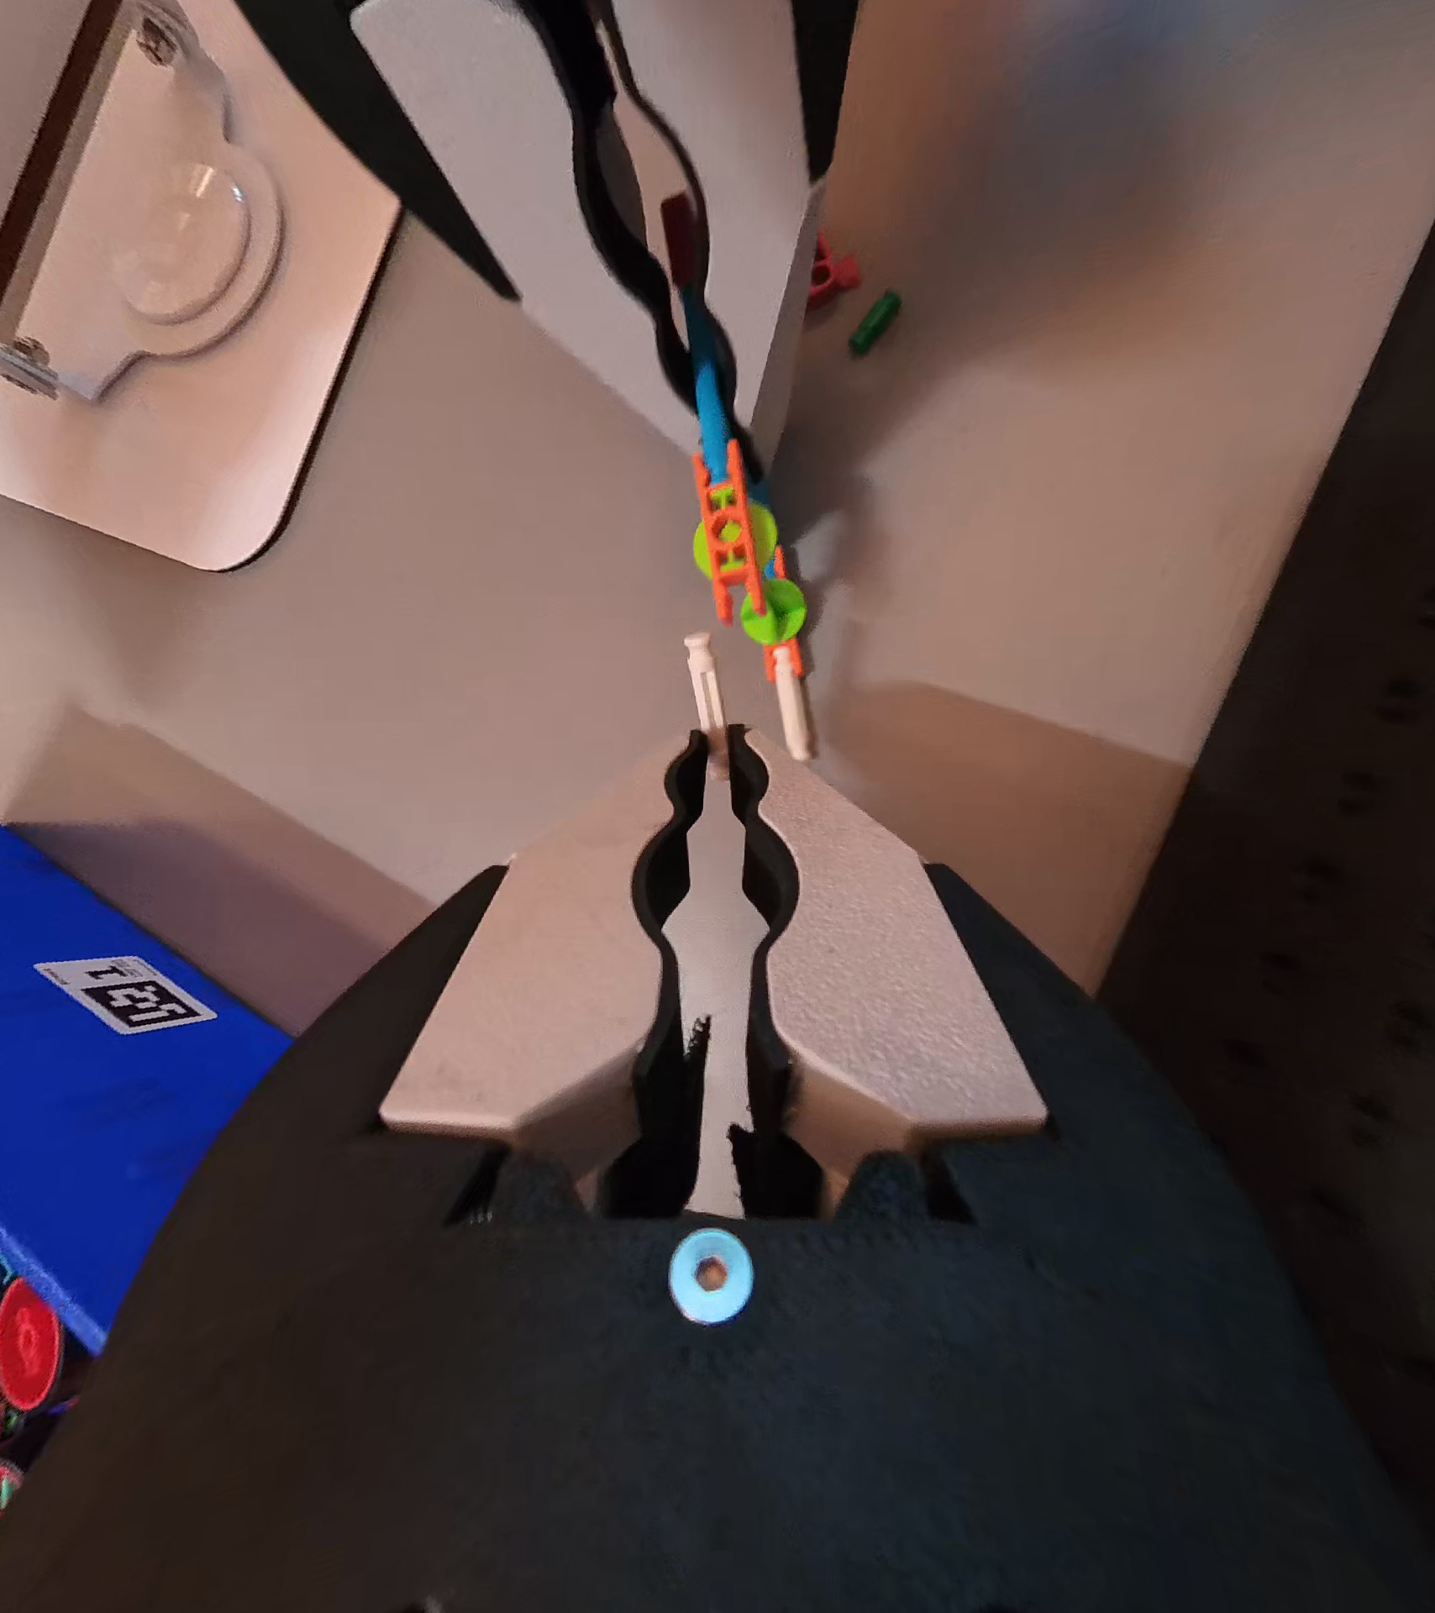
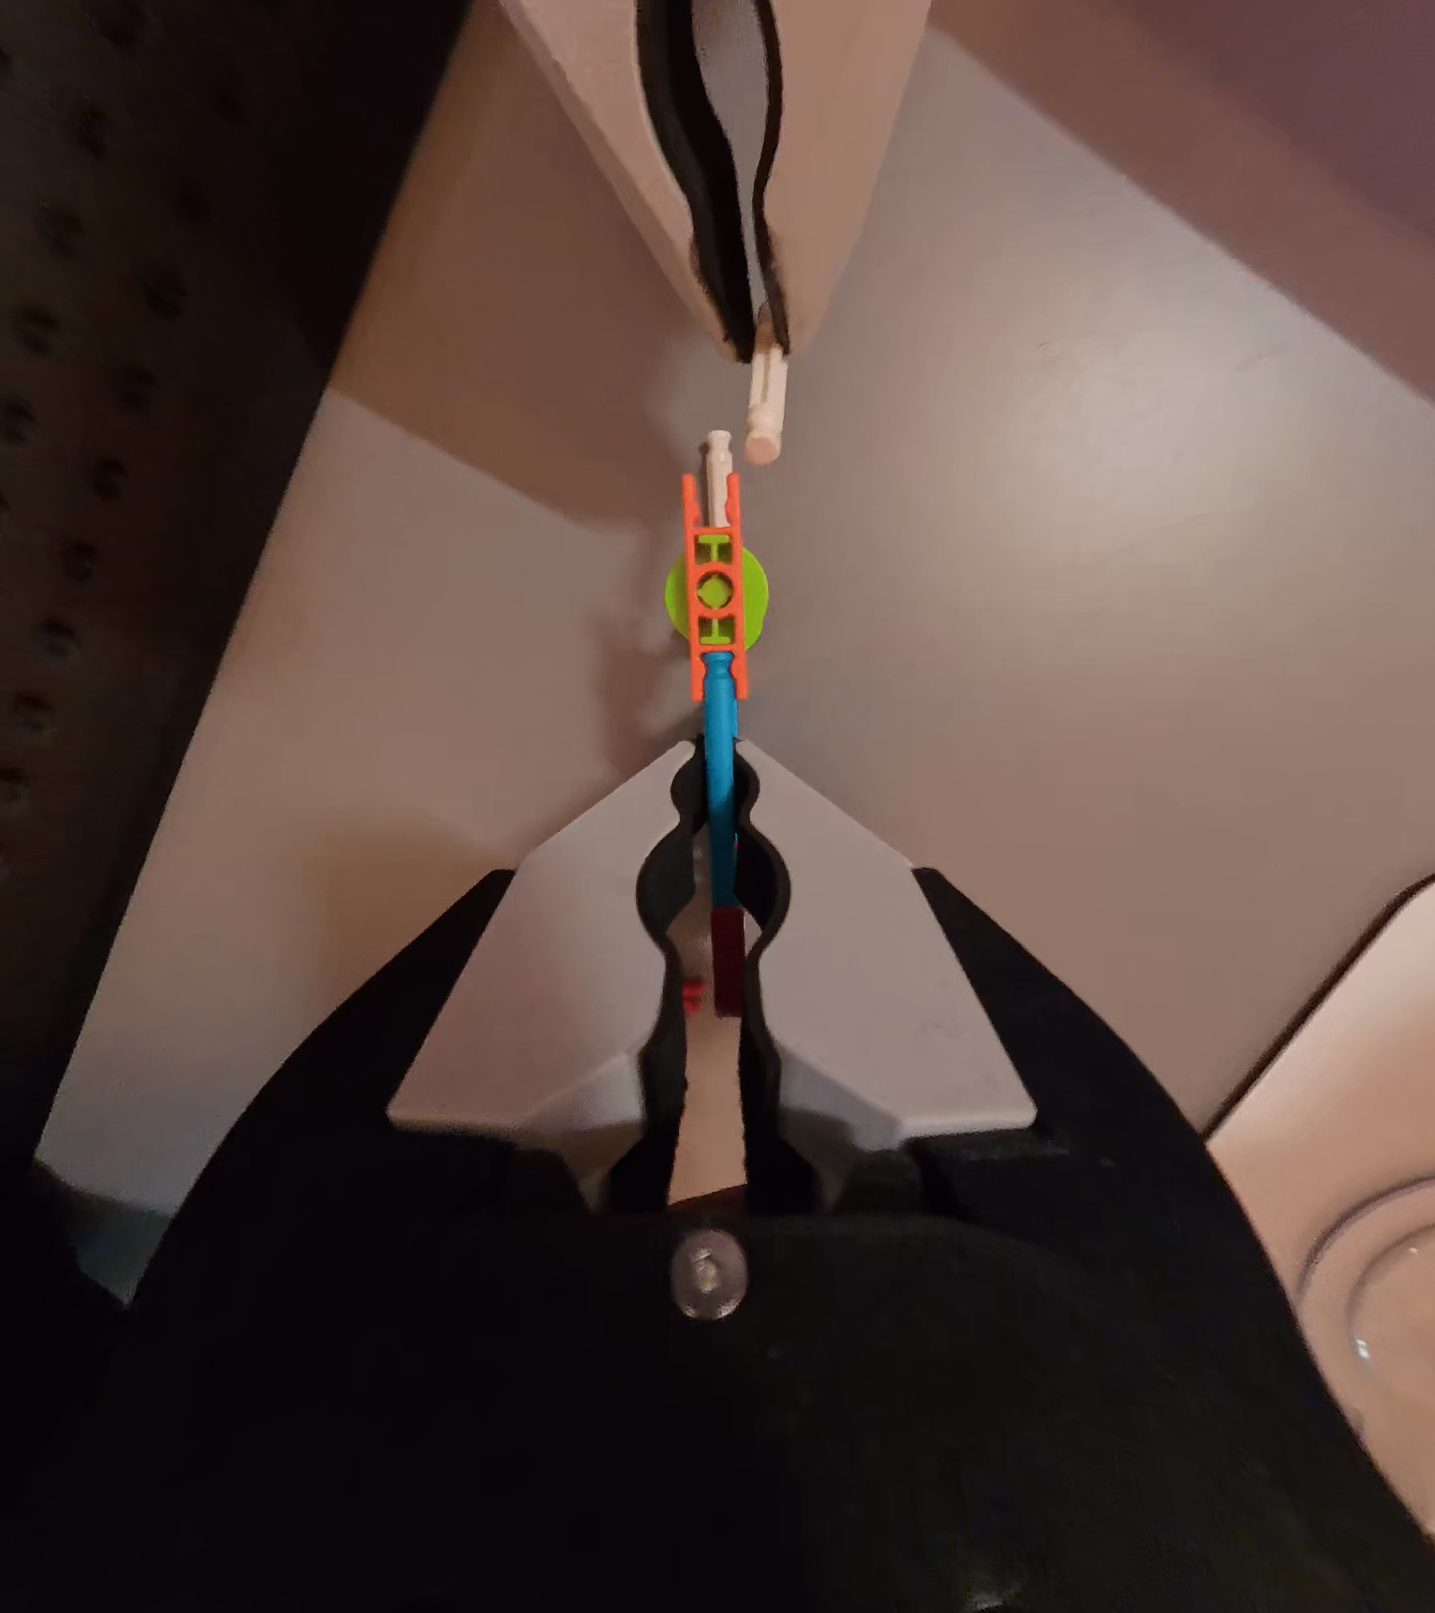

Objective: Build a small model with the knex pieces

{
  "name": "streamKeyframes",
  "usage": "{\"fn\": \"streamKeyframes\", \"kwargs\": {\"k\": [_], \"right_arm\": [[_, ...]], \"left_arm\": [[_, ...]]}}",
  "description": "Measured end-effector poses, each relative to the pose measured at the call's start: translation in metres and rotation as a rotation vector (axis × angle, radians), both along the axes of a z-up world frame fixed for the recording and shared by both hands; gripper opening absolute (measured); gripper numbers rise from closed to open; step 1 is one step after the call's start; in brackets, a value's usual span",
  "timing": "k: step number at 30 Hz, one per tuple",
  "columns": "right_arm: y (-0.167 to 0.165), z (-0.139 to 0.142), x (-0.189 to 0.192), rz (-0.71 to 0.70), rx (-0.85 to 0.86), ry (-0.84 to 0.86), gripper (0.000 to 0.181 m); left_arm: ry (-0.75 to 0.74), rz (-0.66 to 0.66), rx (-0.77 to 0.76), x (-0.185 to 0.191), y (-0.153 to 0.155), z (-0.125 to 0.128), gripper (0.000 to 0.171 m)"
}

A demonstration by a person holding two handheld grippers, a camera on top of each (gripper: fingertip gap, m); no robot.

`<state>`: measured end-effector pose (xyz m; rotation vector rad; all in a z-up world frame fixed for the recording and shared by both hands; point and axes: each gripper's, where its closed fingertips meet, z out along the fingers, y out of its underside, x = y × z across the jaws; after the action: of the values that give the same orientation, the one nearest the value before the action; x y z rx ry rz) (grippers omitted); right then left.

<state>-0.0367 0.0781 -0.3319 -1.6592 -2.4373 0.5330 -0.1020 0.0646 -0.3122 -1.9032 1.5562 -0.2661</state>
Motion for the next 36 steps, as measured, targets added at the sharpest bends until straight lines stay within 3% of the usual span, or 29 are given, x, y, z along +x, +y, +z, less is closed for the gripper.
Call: {"fn": "streamKeyframes", "kwargs": {"k": [10,15,19,24,32,36], "right_arm": [[-0.001,0.0,0.013,-0.012,-0.018,-0.031,0.0],[0.0,0.003,0.016,-0.014,-0.016,-0.026,0.0],[-0.002,0.008,0.014,-0.009,-0.013,-0.007,0.0],[-0.003,0.01,0.013,-0.011,-0.02,0.003,0.0],[0.002,0.008,0.013,-0.024,0.006,-0.01,0.0],[0.003,0.009,0.014,-0.028,0.014,-0.008,0.0]], "left_arm": [[0.158,-0.027,-0.007,0.001,0.0,-0.045,0.003],[0.138,-0.023,-0.006,-0.003,0.001,-0.041,0.005],[0.095,-0.03,0.001,-0.002,-0.001,-0.029,0.02],[0.096,-0.071,0.087,0.0,-0.003,-0.016,0.022],[0.106,-0.131,0.04,0.0,-0.028,-0.033,0.027],[0.11,-0.076,0.087,0.003,-0.017,-0.04,0.022]]}}
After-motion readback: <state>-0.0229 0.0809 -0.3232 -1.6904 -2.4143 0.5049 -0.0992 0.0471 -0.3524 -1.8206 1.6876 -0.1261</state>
